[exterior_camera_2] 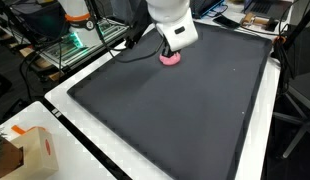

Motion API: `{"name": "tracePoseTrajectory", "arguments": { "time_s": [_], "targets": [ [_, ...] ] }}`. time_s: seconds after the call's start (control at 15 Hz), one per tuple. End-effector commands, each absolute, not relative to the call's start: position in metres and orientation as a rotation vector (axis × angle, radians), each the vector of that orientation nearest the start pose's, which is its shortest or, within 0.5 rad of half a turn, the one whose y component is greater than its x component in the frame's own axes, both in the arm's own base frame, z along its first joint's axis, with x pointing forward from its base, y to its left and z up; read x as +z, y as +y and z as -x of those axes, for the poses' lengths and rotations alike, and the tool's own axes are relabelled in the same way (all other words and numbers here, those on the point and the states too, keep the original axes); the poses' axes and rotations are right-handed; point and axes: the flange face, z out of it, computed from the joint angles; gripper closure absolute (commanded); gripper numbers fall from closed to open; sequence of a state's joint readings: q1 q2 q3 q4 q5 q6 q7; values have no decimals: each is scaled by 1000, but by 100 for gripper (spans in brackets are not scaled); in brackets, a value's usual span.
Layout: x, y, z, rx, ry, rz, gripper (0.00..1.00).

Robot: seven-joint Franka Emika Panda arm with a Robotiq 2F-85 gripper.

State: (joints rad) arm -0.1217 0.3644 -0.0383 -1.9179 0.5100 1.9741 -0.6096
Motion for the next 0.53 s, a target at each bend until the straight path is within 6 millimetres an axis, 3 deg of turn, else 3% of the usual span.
{"name": "tracePoseTrajectory", "arguments": {
  "time_s": [0.0, 0.47],
  "targets": [
    [291, -32, -601, 236, -293, 2699, 97],
    [294, 47, -612, 334, -525, 2876, 97]
  ]
}}
